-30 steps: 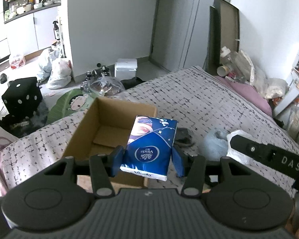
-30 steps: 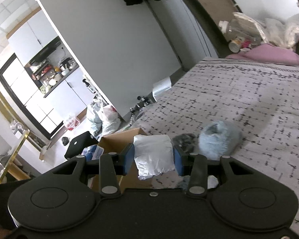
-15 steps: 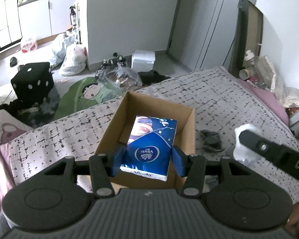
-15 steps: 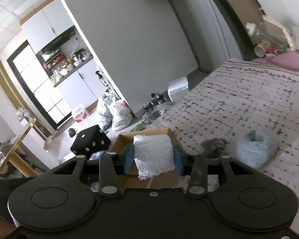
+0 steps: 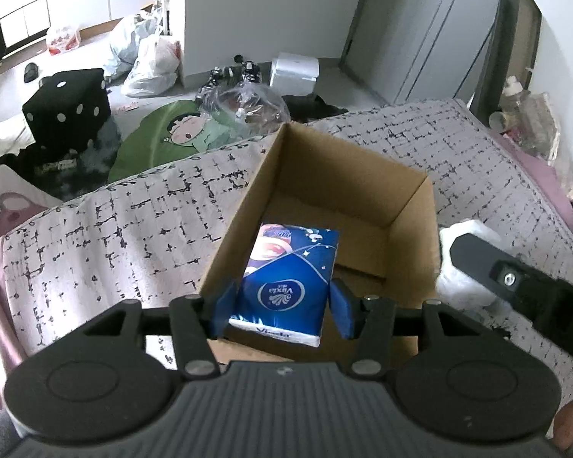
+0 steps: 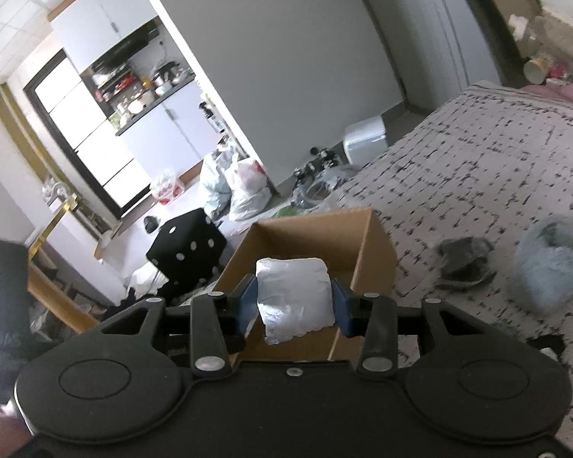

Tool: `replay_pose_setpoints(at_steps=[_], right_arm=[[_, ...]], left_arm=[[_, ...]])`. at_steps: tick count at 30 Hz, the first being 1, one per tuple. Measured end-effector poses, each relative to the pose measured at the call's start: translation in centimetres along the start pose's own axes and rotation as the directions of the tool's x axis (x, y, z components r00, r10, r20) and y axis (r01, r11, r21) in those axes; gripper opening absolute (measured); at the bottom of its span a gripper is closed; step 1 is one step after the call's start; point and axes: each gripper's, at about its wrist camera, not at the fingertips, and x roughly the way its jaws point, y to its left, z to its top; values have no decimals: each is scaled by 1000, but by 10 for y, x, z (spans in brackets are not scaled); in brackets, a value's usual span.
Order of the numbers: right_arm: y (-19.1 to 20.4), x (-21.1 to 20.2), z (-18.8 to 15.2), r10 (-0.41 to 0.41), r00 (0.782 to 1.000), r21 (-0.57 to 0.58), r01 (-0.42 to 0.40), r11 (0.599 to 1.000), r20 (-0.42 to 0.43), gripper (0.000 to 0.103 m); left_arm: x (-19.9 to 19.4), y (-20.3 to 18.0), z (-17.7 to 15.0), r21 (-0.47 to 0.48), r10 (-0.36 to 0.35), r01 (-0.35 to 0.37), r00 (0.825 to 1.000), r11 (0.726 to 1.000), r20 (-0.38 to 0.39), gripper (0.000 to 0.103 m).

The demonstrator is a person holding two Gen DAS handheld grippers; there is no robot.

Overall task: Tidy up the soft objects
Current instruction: 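Lower the tissue pack into the box and open left tool while right drops the cloth in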

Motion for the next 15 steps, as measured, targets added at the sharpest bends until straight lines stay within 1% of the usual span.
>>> replay_pose_setpoints(at_steps=[3, 7, 9, 15], right_arm=[[1, 5, -1, -9, 1000, 5, 9, 1000, -18, 42], [6, 8, -2, -12, 1000, -1, 12, 1000, -20, 42], [9, 9, -3, -8, 1000, -6, 8, 1000, -20, 42], [11, 16, -5, -1, 999, 24, 2, 1000, -51, 44]], left_arm=[[1, 2, 1, 20, 8, -9, 1000, 1000, 7, 55], [1, 8, 3, -6, -10, 10, 1000, 1000, -6, 57], [-2, 7, 3, 0, -15, 15, 1000, 1000, -2, 59], [-15, 7, 6, 22, 10, -10, 1000, 1000, 17, 63]])
